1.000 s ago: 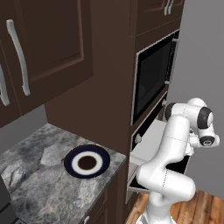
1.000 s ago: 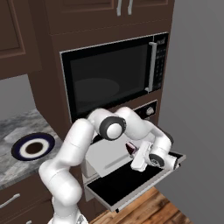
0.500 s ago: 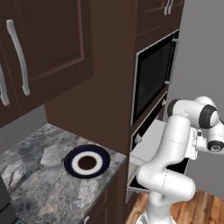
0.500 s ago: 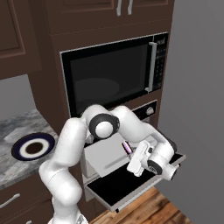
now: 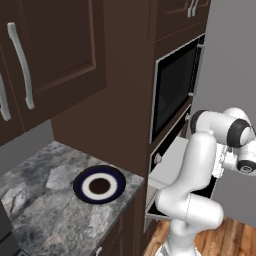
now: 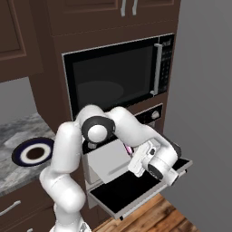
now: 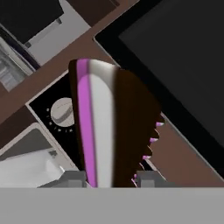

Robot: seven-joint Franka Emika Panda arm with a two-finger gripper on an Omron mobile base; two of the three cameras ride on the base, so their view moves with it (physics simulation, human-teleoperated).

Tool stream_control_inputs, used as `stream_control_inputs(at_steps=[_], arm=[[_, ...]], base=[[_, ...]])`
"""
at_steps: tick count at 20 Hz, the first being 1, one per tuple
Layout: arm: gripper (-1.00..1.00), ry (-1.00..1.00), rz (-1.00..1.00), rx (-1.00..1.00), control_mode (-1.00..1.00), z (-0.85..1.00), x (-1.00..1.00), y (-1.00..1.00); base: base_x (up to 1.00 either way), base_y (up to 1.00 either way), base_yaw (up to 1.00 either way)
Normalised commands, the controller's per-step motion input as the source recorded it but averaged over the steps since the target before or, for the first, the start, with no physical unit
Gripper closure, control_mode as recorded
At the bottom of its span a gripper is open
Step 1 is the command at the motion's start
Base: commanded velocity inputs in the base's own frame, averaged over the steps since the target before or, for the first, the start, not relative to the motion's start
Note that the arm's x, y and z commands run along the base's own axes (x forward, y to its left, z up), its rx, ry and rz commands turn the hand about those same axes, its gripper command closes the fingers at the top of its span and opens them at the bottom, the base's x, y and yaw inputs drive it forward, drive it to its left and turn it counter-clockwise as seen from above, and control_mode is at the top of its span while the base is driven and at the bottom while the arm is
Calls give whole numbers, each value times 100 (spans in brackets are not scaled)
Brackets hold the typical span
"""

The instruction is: Take the baked cake out of the oven and place it on the plate for cooling. Then close the oven door.

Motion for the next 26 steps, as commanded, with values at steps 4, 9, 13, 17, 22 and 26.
stream_control_inputs(at_steps=[4,9,13,17,22,26], arm=[[100,-19,-8,0,-100,53,-15,27],[100,-20,-8,0,-100,47,-26,34],[100,-25,-9,-2,-100,42,-49,44],[100,-23,-11,-3,-100,40,-61,51],[100,-17,-12,-3,-100,36,-46,51],[100,-12,-13,-4,-100,26,-44,57]], base=[[0,0,0],[0,0,0],[0,0,0],[0,0,0],[0,0,0],[0,0,0]])
